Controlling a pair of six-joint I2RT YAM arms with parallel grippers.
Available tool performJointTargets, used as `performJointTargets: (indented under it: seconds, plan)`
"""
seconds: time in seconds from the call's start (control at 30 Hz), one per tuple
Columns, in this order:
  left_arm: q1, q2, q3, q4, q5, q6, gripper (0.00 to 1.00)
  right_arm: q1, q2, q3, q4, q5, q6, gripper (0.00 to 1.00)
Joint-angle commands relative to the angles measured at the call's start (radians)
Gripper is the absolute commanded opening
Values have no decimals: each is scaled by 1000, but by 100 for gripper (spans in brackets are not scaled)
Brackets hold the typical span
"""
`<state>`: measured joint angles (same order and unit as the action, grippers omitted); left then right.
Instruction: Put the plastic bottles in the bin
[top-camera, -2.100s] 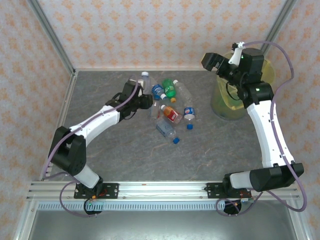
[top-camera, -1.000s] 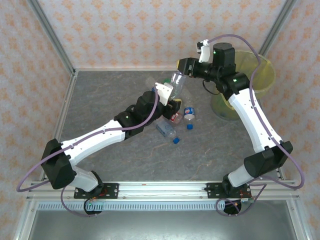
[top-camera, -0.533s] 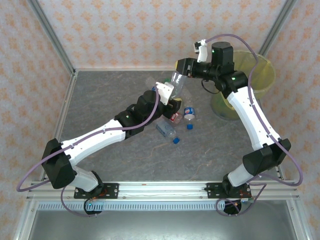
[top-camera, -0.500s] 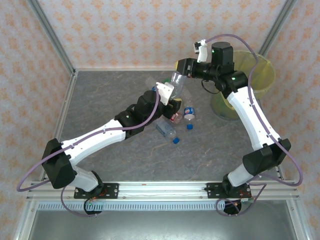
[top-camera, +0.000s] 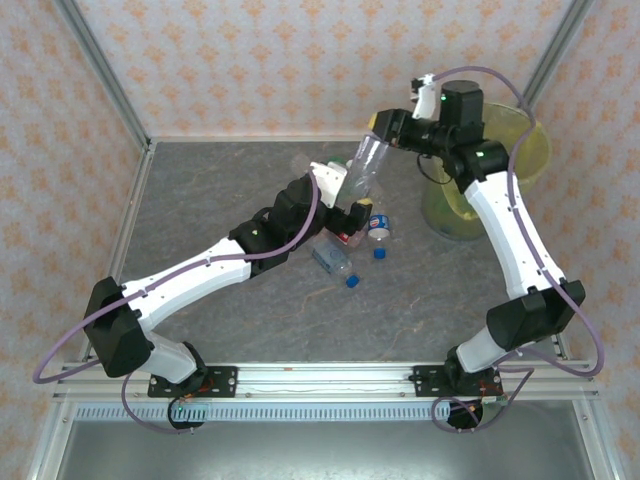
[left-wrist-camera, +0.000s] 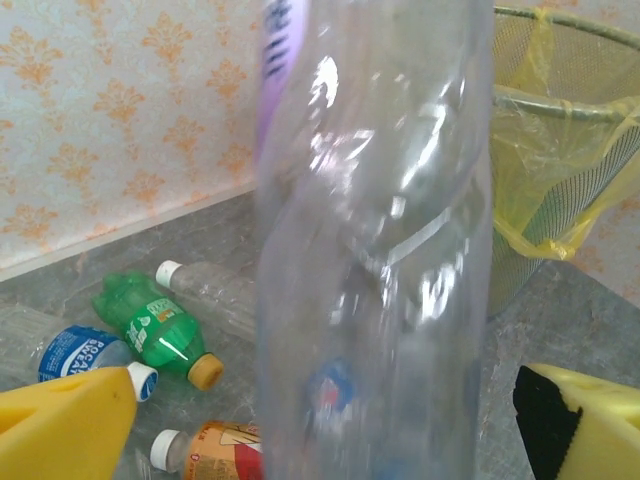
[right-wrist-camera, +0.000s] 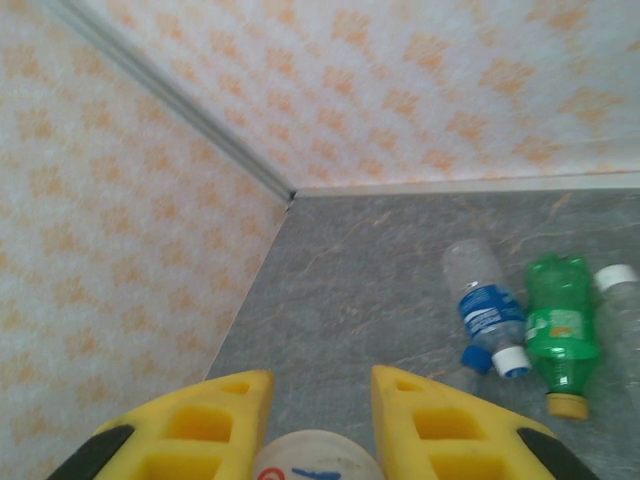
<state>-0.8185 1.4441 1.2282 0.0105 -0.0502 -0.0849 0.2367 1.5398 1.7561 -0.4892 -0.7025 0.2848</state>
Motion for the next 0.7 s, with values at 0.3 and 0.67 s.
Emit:
performJointTargets:
  seconds: [0.3,0.67]
  plan:
    - [4,-100,-51,45,-84,-37,99,-317,-117,34,77,208,124,21]
    - [13,-144,-113,68,-94,-52,99,-388,-136,42,134,675,62,18]
